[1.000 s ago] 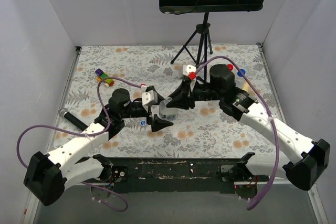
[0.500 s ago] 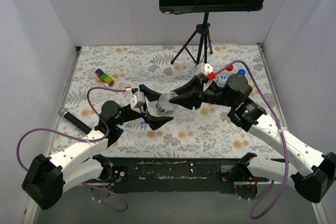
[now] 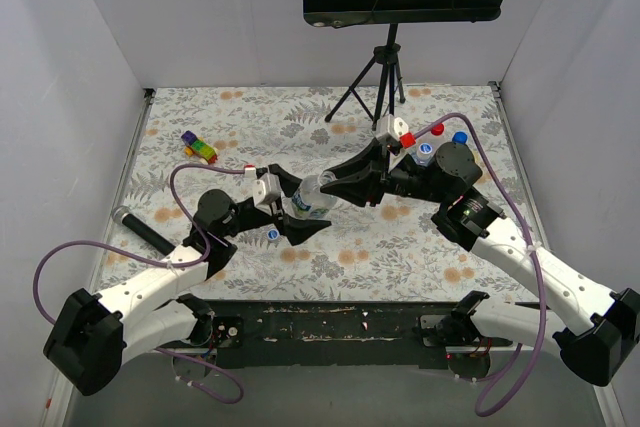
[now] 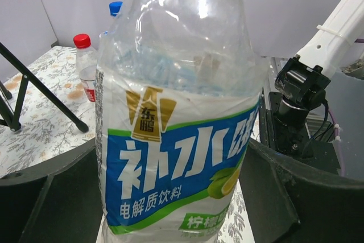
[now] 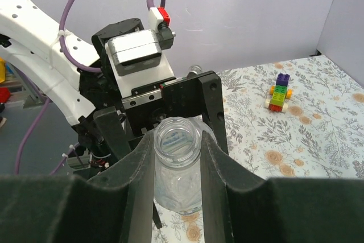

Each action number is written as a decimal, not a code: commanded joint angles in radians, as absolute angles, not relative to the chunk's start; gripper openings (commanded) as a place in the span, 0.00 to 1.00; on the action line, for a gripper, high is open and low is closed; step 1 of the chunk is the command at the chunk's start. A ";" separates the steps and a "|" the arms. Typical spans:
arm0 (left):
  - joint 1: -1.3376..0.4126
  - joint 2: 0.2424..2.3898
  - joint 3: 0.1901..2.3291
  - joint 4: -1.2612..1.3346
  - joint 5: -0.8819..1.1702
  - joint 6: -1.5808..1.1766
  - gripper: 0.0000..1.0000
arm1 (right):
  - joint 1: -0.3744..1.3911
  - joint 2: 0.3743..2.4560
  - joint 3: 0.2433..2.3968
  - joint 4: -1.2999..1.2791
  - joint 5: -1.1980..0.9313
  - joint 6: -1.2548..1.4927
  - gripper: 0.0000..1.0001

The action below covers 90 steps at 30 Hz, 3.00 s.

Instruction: Screw on the bottle caps

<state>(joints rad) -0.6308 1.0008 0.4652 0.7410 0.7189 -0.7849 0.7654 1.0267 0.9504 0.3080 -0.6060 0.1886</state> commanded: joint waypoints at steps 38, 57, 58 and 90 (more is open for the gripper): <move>-0.311 0.925 0.664 0.271 -0.376 -0.741 0.50 | 0.905 1.570 1.103 -0.029 -0.273 -0.150 0.80; -0.314 0.907 0.653 0.296 -0.396 -0.692 0.51 | 1.037 2.035 1.249 0.238 -0.186 -0.149 0.68; -0.316 0.905 0.653 0.295 -0.394 -0.690 0.51 | 1.037 2.042 1.255 0.232 -0.183 -0.152 0.66; -0.368 0.902 0.660 0.259 -0.163 -0.641 0.53 | 0.937 1.585 0.902 -0.501 0.118 0.167 0.41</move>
